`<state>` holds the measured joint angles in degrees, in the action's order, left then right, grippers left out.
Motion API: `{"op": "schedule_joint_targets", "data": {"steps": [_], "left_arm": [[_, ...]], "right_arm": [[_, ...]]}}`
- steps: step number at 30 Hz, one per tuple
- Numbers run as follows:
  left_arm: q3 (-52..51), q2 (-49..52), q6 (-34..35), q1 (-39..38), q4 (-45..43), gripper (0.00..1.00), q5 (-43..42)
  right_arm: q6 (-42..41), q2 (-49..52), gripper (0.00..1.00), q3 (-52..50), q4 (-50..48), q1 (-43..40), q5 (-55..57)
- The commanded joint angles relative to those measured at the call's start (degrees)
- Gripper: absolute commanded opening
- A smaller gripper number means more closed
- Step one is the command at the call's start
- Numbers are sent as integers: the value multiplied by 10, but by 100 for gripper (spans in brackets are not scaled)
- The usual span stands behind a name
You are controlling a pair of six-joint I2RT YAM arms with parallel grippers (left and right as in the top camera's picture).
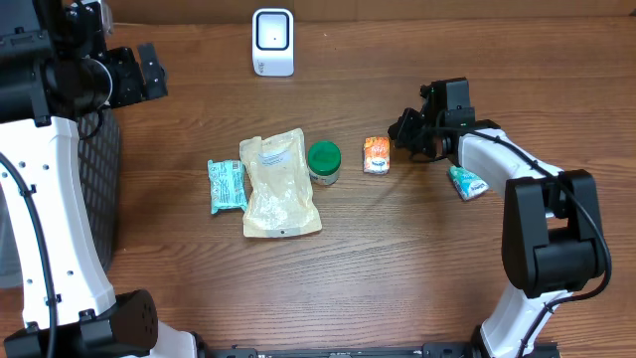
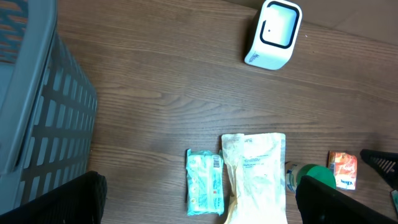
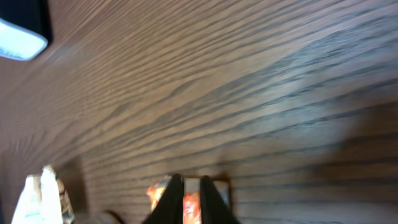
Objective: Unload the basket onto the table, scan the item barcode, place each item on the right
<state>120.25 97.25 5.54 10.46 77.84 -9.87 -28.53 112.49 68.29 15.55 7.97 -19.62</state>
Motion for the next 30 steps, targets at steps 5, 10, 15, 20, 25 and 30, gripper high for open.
{"op": "schedule_joint_targets", "data": {"steps": [5,10,15,20,25,30], "left_arm": [[-2,0,-13,-4,-1,100,-1],[-2,0,-13,-4,-1,100,-1],[-2,0,-13,-4,-1,99,-1],[-2,0,-13,-4,-1,100,-1],[-2,0,-13,-4,-1,99,-1],[-2,0,-13,-4,-1,100,-1]], "right_arm": [[0,-3,27,30,81,-1,-54],[1,-15,38,40,123,-2,-54],[1,-16,38,41,162,-2,-54],[16,-16,39,41,204,0,-53],[16,-9,38,41,206,2,-46],[16,5,36,41,204,2,-45]]}}
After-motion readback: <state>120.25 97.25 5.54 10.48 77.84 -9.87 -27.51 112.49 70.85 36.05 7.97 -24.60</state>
